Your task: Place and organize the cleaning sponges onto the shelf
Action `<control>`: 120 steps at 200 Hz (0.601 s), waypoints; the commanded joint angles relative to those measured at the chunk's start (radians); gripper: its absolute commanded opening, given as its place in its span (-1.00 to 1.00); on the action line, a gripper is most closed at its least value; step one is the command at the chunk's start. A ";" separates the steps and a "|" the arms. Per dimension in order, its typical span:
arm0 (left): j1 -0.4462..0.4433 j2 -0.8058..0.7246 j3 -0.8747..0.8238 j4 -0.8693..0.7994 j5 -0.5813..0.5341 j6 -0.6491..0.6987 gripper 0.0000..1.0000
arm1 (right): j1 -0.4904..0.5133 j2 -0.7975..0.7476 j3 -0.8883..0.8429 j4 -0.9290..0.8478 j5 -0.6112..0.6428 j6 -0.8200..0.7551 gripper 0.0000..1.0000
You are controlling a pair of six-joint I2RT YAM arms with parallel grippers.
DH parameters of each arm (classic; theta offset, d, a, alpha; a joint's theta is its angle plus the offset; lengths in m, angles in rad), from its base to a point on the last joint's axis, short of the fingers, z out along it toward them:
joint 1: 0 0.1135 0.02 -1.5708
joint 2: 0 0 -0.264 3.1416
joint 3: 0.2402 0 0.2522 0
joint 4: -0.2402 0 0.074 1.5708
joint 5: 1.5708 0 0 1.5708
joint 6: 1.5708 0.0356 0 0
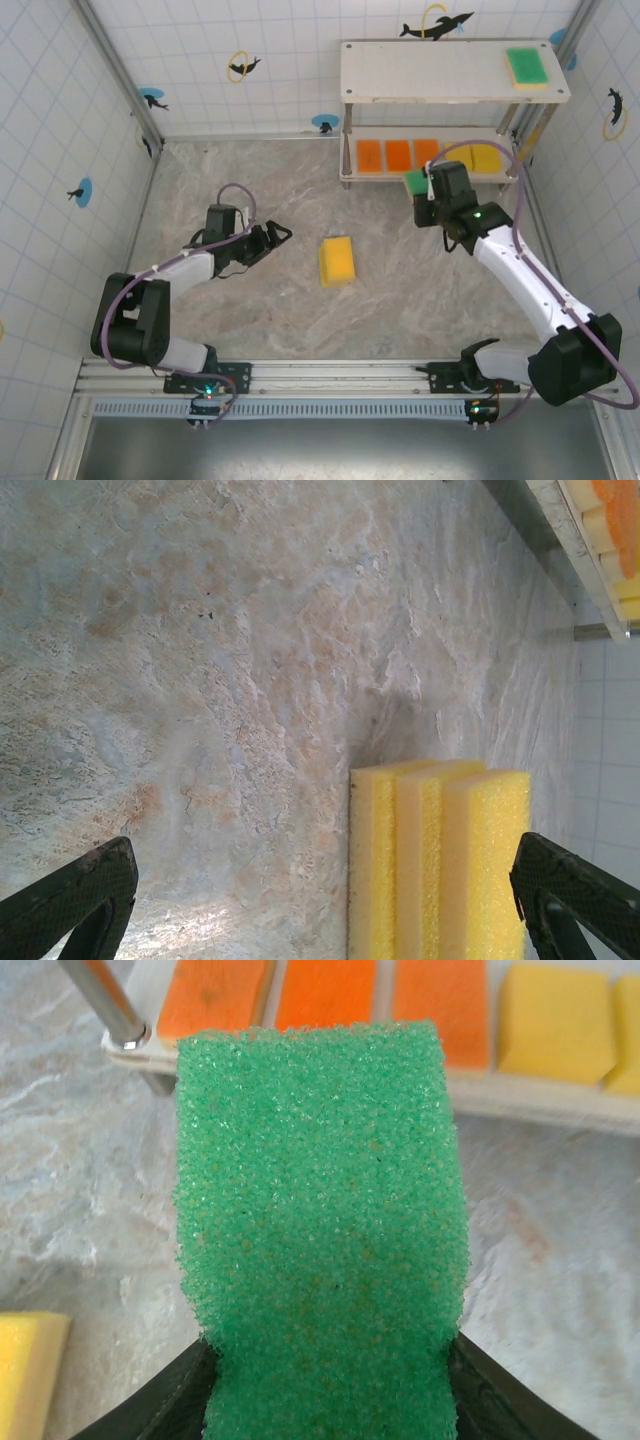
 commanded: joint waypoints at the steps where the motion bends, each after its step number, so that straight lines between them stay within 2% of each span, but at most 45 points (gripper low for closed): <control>1: -0.004 0.020 0.001 0.012 0.023 0.034 0.95 | -0.029 -0.028 0.104 -0.080 0.025 -0.070 0.08; 67: -0.004 0.025 0.018 0.004 0.029 0.035 0.95 | -0.137 0.002 0.355 -0.165 0.037 -0.137 0.09; 120: -0.006 0.029 0.035 -0.002 0.037 0.040 0.95 | -0.281 0.084 0.532 -0.188 -0.032 -0.113 0.08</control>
